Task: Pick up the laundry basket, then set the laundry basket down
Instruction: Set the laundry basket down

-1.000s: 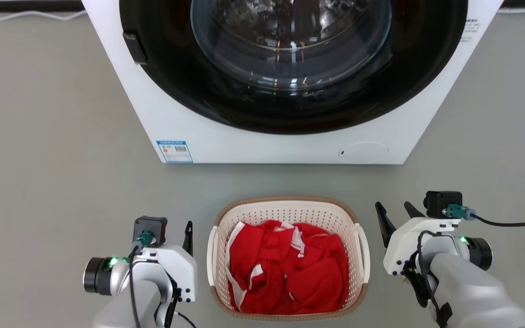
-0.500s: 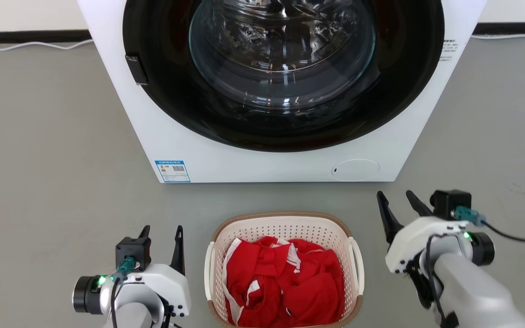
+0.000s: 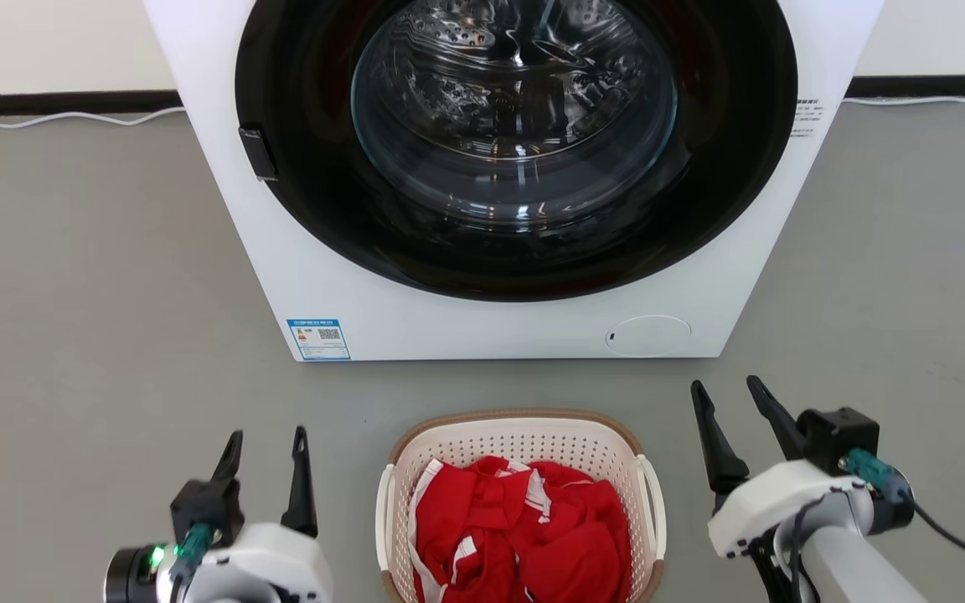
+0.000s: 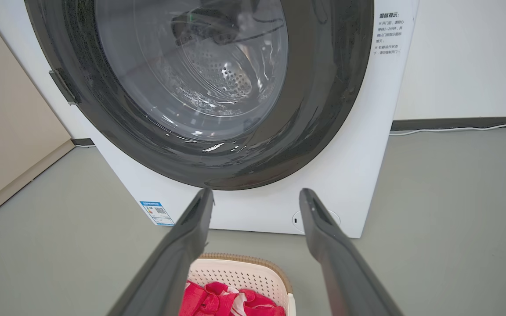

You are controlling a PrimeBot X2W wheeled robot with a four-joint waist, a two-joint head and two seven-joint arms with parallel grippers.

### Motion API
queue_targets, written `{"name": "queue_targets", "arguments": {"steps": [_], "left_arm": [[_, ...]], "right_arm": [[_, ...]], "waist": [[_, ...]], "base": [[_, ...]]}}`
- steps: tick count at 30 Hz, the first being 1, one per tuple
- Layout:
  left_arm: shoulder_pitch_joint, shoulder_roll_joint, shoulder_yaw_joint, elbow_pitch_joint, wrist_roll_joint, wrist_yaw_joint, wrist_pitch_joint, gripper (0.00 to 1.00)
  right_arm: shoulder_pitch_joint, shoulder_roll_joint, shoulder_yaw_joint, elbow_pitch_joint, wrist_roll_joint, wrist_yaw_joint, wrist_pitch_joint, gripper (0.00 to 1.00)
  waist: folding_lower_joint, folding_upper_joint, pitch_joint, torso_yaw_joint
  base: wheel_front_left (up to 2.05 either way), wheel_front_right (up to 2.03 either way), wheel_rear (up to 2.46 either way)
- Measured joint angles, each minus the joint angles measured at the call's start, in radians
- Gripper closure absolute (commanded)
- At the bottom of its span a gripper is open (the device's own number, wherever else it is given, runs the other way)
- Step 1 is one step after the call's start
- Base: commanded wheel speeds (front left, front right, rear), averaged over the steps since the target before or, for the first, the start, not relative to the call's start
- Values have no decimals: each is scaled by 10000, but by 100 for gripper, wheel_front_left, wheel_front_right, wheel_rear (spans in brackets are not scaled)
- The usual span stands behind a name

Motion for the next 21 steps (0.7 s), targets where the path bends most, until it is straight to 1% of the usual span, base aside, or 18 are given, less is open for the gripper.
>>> {"name": "queue_targets", "arguments": {"steps": [3,5,8,11,16,21], "left_arm": [[438,-109,410,-330,332,-104,0,0],[679,-178,593,-489,508,-257,0,0],[991,-236,849,-754,706,-380,0,0],[1259,-259,1018,-953,1043,-591,0,0],[1645,-320,1338,-1315,1331,-706,0,0],[2144,-454,1557,-1632,1603,-779,0,0]], "right_arm": [[417,27,-238,-550,-314,0,-2,0],[691,42,-387,-863,-449,0,-2,0],[1127,71,-518,-1262,-520,0,-2,0],[1563,128,-709,-1590,-585,0,-2,0],[2080,163,-995,-2176,-895,0,-2,0],[2552,174,-1039,-2656,-1003,0,-2,0]], "waist": [[0,0,-91,9],[0,0,-154,29],[0,0,-244,56],[0,0,-326,70],[0,0,-338,28],[0,0,-390,-53]], "base": [[0,0,0],[0,0,0],[0,0,0],[0,0,0],[0,0,0],[0,0,0]]}}
